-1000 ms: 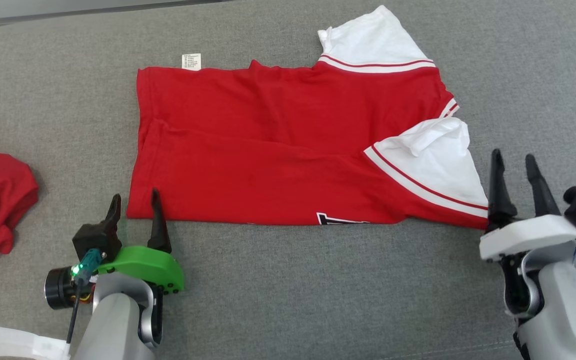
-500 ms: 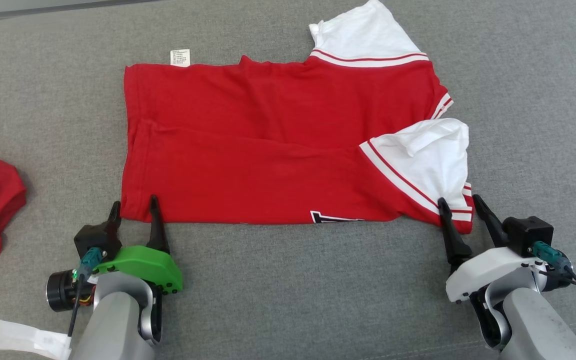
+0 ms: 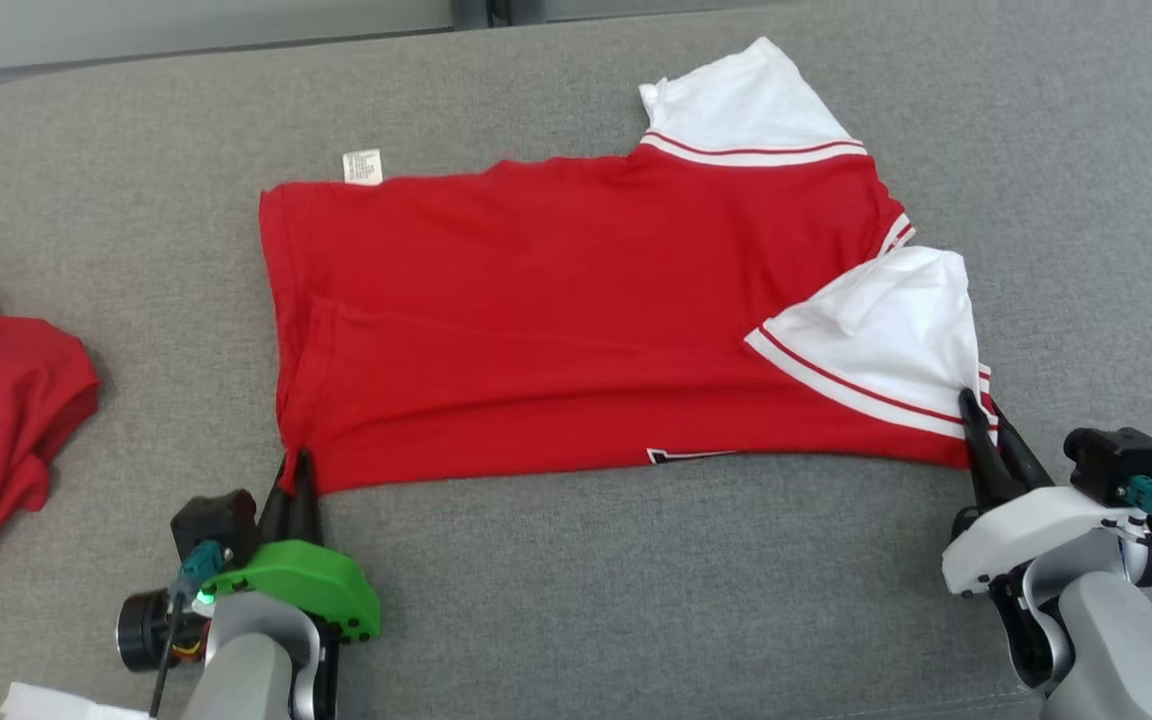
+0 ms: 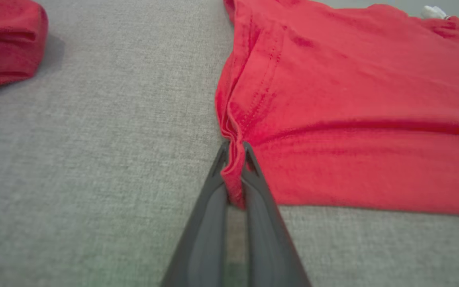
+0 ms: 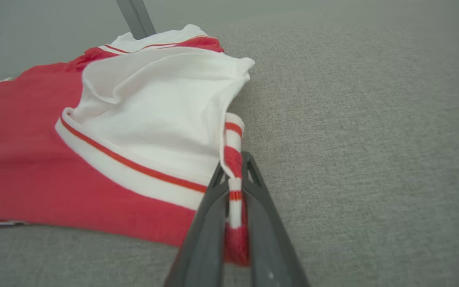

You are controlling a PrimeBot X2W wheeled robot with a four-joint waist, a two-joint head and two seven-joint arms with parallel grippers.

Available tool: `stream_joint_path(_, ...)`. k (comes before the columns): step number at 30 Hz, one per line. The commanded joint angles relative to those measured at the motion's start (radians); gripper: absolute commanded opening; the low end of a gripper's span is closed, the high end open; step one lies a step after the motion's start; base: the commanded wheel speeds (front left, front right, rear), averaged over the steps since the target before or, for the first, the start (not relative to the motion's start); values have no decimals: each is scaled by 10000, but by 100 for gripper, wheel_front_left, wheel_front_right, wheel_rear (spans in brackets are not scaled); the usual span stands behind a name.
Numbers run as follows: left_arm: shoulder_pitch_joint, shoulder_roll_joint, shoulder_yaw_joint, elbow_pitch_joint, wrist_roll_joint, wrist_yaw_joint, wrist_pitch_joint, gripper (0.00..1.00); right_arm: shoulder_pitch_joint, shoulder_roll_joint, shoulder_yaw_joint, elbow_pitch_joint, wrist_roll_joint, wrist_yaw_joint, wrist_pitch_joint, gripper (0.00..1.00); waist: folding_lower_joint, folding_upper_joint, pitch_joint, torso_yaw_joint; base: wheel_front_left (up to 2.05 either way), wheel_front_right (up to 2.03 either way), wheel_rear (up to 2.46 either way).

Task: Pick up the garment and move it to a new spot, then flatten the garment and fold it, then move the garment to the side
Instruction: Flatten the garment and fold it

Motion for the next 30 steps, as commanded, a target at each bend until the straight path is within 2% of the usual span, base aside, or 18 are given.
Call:
stream_joint_path(1, 599, 119, 127, 91, -2, 37, 82, 0, 276, -167, -128, 104, 146, -29, -1, 0, 0, 0, -560, 263, 0, 0, 0)
stream_joint_path(10, 2408, 124, 41, -374, 57, -178, 79, 0, 1376, -403, 422, 444, 738, -32, -2, 0, 0, 0, -1966, 565, 0, 0, 0)
stream_joint_path(17, 3134, 118, -163, -661, -247, 8, 55, 0, 1969, -456, 890, 515, 1030, -31, -2, 0, 0, 0, -2421, 606, 0, 0, 0)
stream_joint_path(18, 3129, 119, -192, -724, -227, 45, 55, 50, 1994, -445, 890, 512, 1044, -31, -2, 0, 0, 0, -2439, 597, 0, 0, 0)
stream_joint_path(19, 3126, 119, -213, -779, -238, 90, 55, 100, 1982, -411, 814, 482, 1046, -31, -2, 15, 0, 0, -2452, 584, 0, 0, 0)
stream_joint_path(20, 3104, 118, -223, -854, -231, 97, 55, 100, 1957, -365, 778, 471, 1056, -31, -1, 65, 0, 0, -2459, 574, 0, 0, 0)
stream_joint_path(21, 3065, 118, -208, -959, -231, 97, 53, 100, 1883, -315, 713, 401, 1015, -25, -1, 100, 0, 0, -2456, 560, 0, 0, 0)
stream_joint_path(26, 2564, 87, -78, -1588, -290, 178, 49, 100, 1362, -216, 549, 142, 773, -22, -1, 100, 0, 0, -2177, 515, 0, 0, 0)
stream_joint_path(30, 1603, 89, 39, -1448, -41, 227, 49, 100, 448, -258, 710, 163, 527, -22, 0, 100, 0, 0, -1691, 503, 0, 0, 0)
